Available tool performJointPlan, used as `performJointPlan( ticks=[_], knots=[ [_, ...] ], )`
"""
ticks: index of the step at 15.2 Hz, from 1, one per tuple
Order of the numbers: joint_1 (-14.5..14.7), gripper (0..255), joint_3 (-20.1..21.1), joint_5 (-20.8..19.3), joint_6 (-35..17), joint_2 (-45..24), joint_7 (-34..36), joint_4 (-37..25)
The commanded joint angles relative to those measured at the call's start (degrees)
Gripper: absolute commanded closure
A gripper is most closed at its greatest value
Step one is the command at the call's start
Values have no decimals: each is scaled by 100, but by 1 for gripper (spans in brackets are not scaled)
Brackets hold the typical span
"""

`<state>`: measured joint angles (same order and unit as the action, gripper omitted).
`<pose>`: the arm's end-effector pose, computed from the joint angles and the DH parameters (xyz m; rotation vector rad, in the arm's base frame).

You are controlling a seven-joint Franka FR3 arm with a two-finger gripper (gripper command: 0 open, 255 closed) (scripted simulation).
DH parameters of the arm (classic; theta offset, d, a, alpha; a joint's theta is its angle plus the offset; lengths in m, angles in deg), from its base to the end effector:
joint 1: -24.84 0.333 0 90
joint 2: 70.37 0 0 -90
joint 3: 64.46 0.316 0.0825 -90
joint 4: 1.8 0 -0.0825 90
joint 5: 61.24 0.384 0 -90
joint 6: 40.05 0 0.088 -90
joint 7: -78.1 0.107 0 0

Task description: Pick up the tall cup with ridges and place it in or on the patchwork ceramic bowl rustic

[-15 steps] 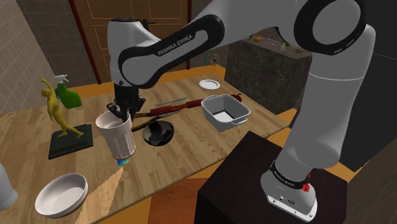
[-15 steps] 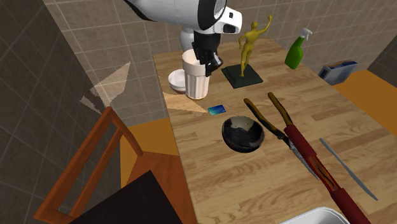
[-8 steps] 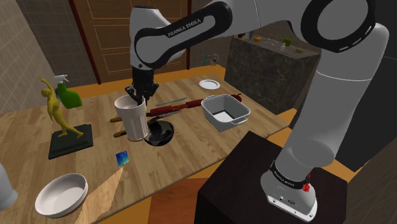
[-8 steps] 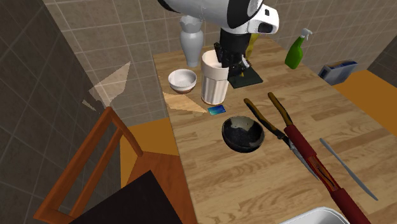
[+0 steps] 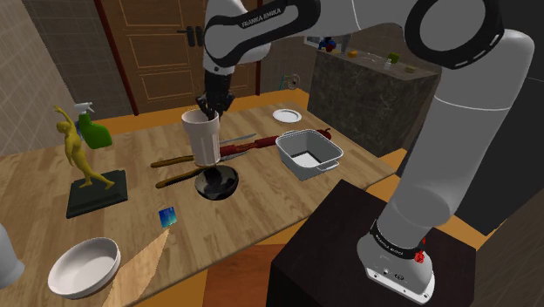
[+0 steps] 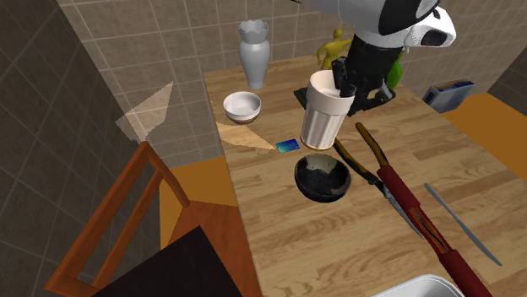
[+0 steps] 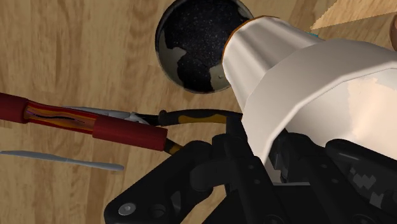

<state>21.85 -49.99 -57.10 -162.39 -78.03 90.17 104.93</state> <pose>0.5974 0.1188 0.4606 -3.0115 0.0740 -0.1807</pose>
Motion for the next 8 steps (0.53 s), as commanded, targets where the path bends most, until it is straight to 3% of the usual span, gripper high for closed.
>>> performJointPlan(
  ticks=[1,8],
  knots=[
    [-140,255,-94,53,114,11,-256,-86],
    [-200,255,-145,61,-254,-135,-403,150]
  ],
)
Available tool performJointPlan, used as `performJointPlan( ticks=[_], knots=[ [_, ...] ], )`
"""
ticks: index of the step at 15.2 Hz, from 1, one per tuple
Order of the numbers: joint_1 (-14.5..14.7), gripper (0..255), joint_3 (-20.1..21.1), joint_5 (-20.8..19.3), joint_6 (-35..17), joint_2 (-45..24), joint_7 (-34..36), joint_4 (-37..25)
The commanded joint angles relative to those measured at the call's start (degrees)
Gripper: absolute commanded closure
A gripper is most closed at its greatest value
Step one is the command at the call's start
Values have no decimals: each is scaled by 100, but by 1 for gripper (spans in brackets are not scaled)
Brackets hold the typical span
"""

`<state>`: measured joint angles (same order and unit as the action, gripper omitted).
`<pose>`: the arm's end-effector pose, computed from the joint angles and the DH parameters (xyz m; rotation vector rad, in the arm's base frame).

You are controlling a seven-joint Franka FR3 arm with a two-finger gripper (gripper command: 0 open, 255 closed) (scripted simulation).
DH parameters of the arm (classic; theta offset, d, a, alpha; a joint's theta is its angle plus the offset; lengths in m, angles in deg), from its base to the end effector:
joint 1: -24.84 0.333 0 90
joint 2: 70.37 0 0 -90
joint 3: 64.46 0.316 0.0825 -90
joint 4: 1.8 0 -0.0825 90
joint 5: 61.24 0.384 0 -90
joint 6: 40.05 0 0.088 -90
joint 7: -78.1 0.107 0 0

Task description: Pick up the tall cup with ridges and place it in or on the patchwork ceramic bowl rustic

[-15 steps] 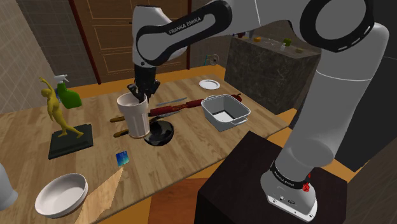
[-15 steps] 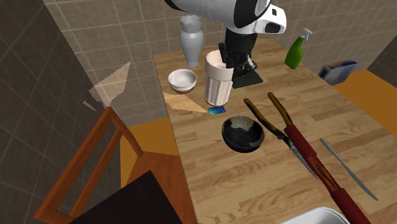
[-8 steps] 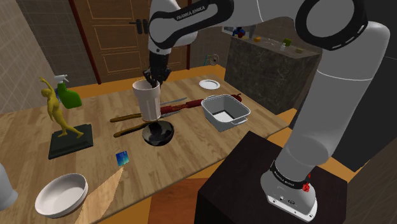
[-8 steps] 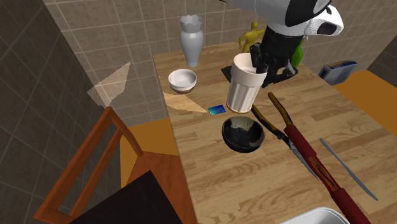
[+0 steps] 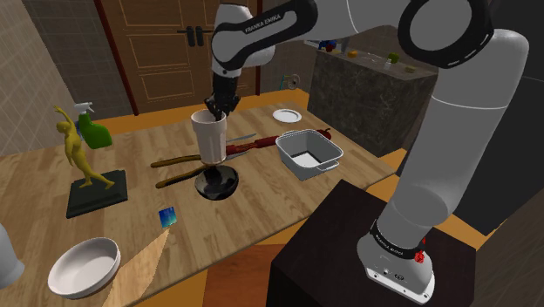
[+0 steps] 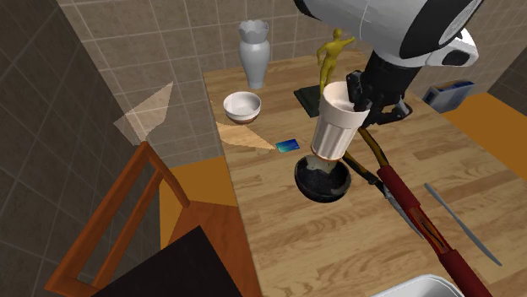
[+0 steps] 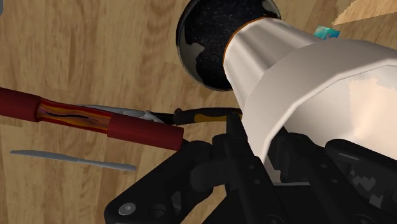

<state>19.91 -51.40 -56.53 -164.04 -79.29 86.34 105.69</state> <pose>0.6063 0.0843 0.4436 -3.0112 0.0728 -0.1799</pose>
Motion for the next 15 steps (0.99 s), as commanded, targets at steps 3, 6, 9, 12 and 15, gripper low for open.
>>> performJointPlan(
  ticks=[3,6,9,12,15],
  knots=[
    [-1,255,-5,-5,-302,-88,-30,210],
    [5,255,-7,-16,-514,-177,-38,334],
    [12,255,-10,-29,-724,-274,-45,449],
    [20,255,-14,-45,-930,-383,-50,549],
    [29,255,-20,-64,-1135,-500,-53,639]
  ],
)
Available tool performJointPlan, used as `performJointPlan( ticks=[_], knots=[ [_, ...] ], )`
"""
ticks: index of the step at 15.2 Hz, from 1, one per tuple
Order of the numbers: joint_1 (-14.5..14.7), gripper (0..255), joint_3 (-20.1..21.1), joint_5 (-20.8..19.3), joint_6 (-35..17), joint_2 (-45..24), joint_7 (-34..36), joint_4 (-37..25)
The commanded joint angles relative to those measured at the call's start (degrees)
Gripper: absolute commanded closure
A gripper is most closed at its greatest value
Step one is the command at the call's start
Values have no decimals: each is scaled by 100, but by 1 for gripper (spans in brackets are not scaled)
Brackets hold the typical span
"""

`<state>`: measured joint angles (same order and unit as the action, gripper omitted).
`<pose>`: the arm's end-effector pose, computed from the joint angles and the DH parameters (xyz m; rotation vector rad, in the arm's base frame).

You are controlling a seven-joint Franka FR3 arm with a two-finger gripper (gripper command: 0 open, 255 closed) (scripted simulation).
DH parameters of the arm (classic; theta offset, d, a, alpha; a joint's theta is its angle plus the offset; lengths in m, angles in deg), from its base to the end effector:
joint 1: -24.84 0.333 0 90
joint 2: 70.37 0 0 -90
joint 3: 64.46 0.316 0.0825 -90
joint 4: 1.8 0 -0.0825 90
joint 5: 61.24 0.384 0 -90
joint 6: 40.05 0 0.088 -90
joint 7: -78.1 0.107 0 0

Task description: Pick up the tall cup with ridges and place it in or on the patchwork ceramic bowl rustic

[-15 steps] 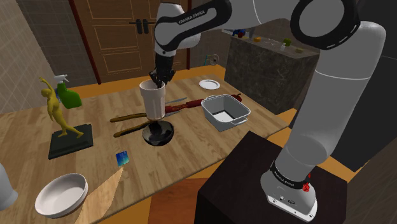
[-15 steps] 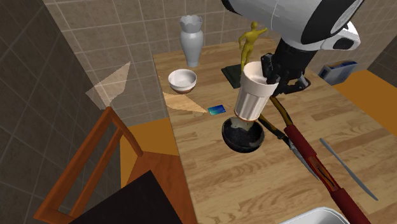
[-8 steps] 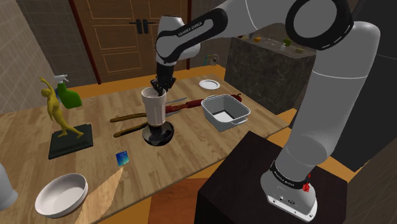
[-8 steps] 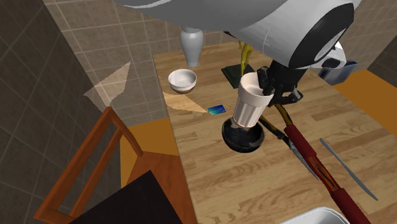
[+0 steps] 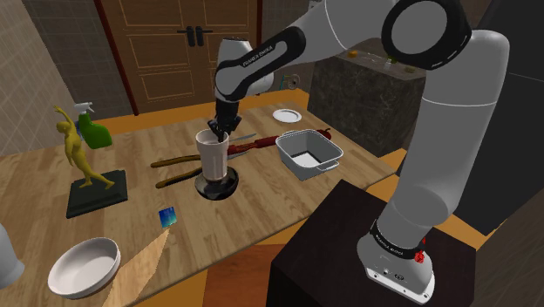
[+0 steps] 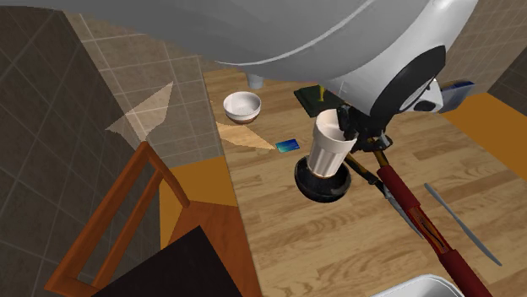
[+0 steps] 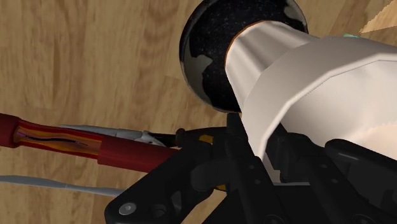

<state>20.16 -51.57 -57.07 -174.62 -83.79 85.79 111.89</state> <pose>0.6049 0.0830 0.3642 -3.0113 0.0723 -0.1795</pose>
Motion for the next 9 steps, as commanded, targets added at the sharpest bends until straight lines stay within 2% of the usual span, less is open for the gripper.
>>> performJointPlan(
  ticks=[1,3,9],
  knots=[
    [8,255,-5,-16,-145,-91,1,47],
    [16,255,-11,-33,-300,-189,0,105],
    [16,255,-12,-33,-300,-189,0,105]
  ],
)
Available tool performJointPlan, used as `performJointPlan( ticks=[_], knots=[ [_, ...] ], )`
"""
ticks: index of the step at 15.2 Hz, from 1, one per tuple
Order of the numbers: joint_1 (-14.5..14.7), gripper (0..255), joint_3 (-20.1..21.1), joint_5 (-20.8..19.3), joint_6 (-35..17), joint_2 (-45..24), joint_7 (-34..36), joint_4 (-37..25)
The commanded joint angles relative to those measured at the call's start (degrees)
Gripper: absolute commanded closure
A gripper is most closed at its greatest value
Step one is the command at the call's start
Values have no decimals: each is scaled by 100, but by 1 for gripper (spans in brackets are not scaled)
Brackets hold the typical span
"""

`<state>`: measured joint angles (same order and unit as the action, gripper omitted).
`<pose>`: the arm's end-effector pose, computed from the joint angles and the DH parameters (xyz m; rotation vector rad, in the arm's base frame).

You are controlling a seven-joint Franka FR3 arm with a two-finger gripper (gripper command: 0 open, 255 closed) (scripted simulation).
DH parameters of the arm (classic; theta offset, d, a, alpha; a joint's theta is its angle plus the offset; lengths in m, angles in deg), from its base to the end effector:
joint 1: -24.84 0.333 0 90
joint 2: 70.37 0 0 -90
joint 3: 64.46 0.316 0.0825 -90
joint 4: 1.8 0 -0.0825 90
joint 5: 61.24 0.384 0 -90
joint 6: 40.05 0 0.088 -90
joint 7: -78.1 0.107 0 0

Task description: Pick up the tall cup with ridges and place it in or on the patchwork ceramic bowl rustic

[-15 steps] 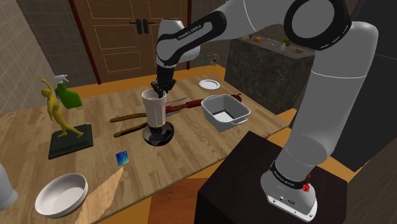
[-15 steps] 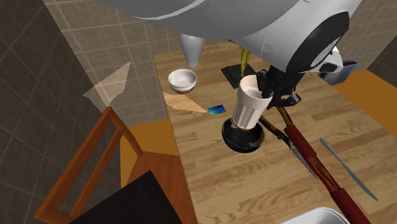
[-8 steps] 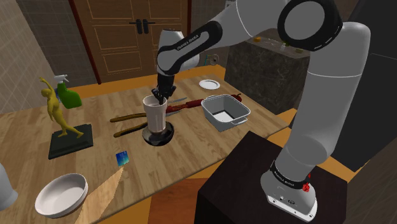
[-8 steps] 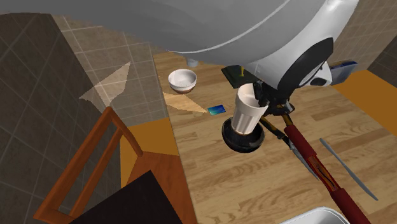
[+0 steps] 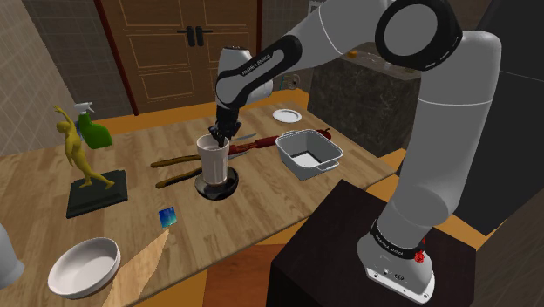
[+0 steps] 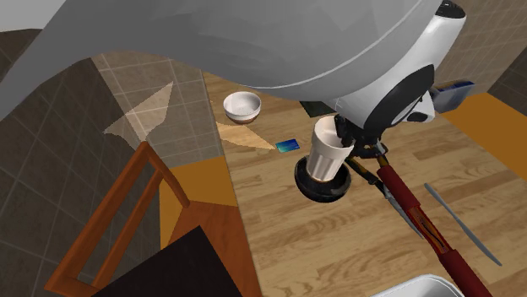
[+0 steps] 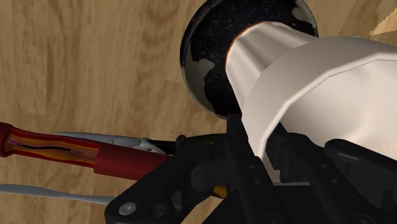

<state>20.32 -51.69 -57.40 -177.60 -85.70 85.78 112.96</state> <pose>0.6055 0.0831 0.3410 -3.0113 0.0725 -0.1804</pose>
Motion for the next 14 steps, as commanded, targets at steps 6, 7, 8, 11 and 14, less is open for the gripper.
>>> performJointPlan(
  ticks=[6,7,8,11,14],
  knots=[
    [0,0,0,0,-1,2,0,-4],
    [0,0,0,0,-1,1,0,-4],
    [0,0,0,0,-1,1,0,-4],
    [-65,0,12,85,472,388,-57,-93],
    [-78,0,11,106,601,482,-71,-128]
  ],
)
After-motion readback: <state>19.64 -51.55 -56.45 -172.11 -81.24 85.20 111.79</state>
